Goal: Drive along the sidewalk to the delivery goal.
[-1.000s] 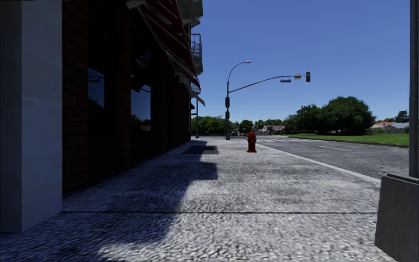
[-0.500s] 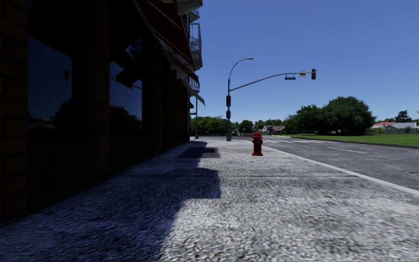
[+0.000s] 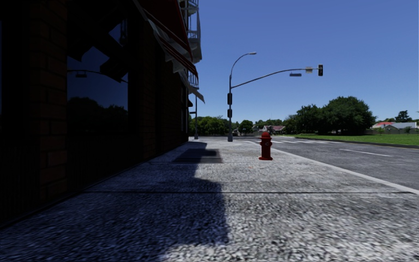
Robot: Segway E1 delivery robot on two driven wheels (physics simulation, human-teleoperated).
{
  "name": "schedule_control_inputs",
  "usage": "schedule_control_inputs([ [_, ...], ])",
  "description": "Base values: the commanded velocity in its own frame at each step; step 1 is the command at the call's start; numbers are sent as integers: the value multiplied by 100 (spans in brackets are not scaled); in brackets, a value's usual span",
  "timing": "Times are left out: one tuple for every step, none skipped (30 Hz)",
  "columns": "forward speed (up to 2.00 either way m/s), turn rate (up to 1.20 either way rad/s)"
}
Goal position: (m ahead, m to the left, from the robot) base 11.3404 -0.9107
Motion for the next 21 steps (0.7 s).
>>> schedule_control_inputs([
  [200,0],
  [200,0],
  [200,0],
  [200,0],
  [200,0],
  [200,0],
  [200,0],
  [200,0],
  [200,0],
  [200,0],
  [200,0],
  [200,0],
  [200,0],
  [200,0],
  [200,0],
  [200,0],
  [200,0],
  [200,0],
  [200,0],
  [200,0],
  [200,0],
])
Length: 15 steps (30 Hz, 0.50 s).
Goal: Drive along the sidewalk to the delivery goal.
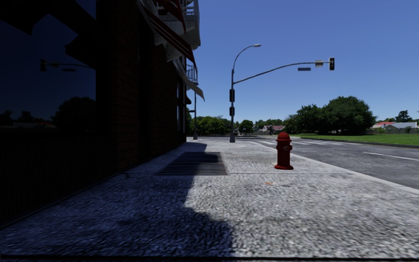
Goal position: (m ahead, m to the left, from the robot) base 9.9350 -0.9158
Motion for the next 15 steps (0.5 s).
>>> schedule_control_inputs([
  [200,0],
  [200,-69],
  [200,-69],
  [200,-90],
  [200,-65],
  [200,-3],
  [200,0],
  [200,0],
  [200,0],
  [200,0],
  [200,0],
  [200,0],
  [200,0],
  [200,0],
  [200,0],
])
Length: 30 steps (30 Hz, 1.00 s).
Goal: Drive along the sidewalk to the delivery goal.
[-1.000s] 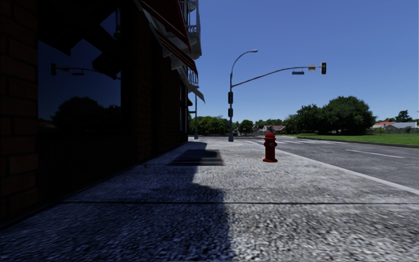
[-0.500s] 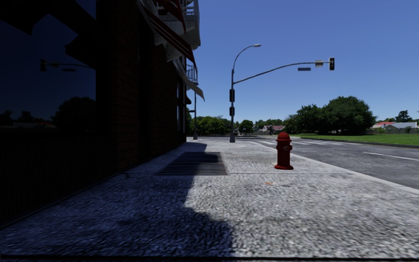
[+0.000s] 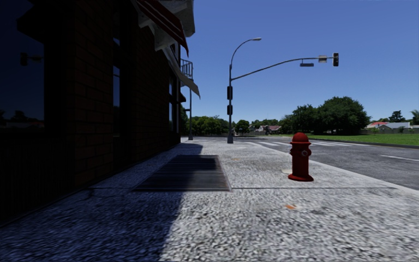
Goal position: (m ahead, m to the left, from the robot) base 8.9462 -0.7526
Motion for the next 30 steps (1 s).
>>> schedule_control_inputs([
  [200,0],
  [200,0],
  [200,0],
  [200,0],
  [200,0],
  [200,0],
  [200,0],
  [200,0],
  [200,0],
  [200,0],
  [200,0],
  [200,0],
  [200,0],
  [200,0],
  [200,0],
  [200,0],
  [200,0],
  [200,0],
  [200,0],
  [200,0],
  [200,0],
  [200,0],
  [200,0],
  [200,0],
  [200,0],
  [200,0],
  [200,0],
  [200,0],
  [200,0],
  [200,0],
])
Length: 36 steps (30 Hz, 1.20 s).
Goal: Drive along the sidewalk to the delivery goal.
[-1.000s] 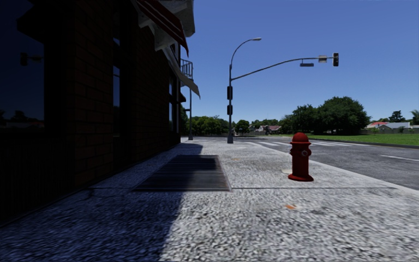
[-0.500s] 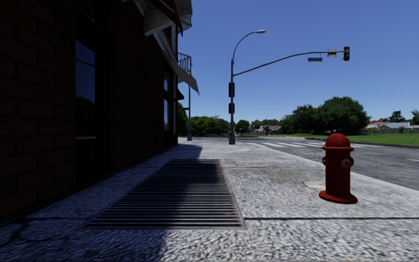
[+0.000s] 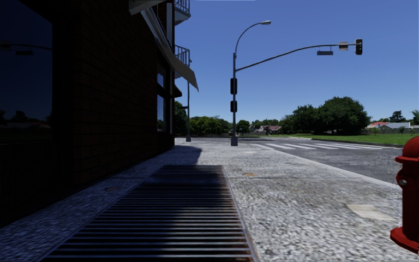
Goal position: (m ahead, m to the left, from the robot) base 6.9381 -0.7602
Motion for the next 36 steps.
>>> schedule_control_inputs([
  [200,0],
  [200,0],
  [200,0],
  [200,0],
  [200,0],
  [200,0],
  [200,0],
  [200,0],
  [200,-12],
  [200,-88],
  [200,-102],
  [200,-102],
  [200,-120],
  [200,-120],
  [200,-85],
  [200,-4],
  [200,0],
  [200,0],
  [200,0],
  [200,0],
  [200,0],
  [200,0],
  [200,0],
  [200,0],
  [200,0],
  [200,0],
  [200,0],
  [200,0],
  [200,0],
  [200,0],
  [200,0],
  [200,0],
  [200,0],
  [200,0],
  [200,0],
  [200,0],
])
